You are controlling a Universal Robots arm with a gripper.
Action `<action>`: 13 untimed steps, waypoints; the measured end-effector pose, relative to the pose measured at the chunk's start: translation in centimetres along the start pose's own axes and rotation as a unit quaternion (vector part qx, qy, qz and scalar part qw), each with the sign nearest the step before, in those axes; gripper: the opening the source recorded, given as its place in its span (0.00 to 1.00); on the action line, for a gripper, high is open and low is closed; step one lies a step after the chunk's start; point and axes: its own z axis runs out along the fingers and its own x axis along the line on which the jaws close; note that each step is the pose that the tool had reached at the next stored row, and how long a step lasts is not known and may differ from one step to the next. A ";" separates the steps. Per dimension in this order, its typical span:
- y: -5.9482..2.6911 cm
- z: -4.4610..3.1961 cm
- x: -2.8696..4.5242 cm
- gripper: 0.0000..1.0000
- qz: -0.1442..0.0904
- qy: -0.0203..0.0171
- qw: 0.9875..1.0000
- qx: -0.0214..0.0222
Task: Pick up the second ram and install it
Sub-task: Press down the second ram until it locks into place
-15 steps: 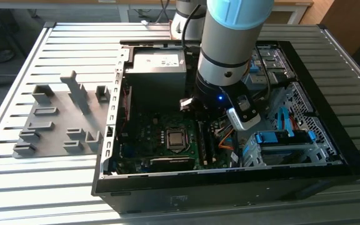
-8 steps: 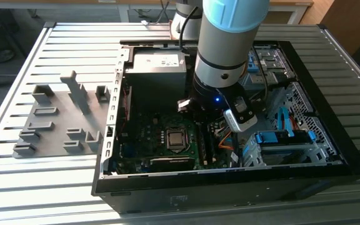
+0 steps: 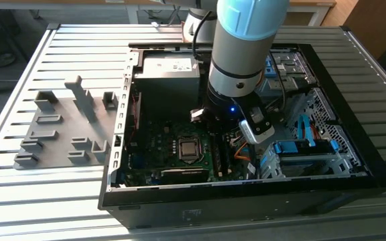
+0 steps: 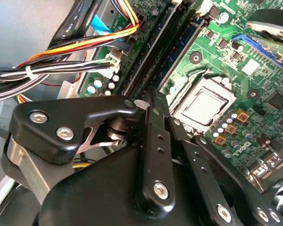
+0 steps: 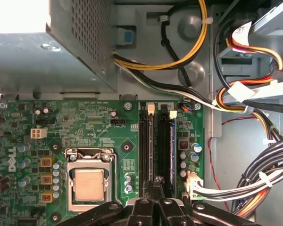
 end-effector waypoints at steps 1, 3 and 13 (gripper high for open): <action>-0.01 0.11 0.00 0.11 0.000 0.000 1.000 0.000; -0.02 0.26 0.00 0.11 0.000 0.000 1.000 0.001; -0.02 0.69 0.00 0.11 0.000 0.000 1.000 0.000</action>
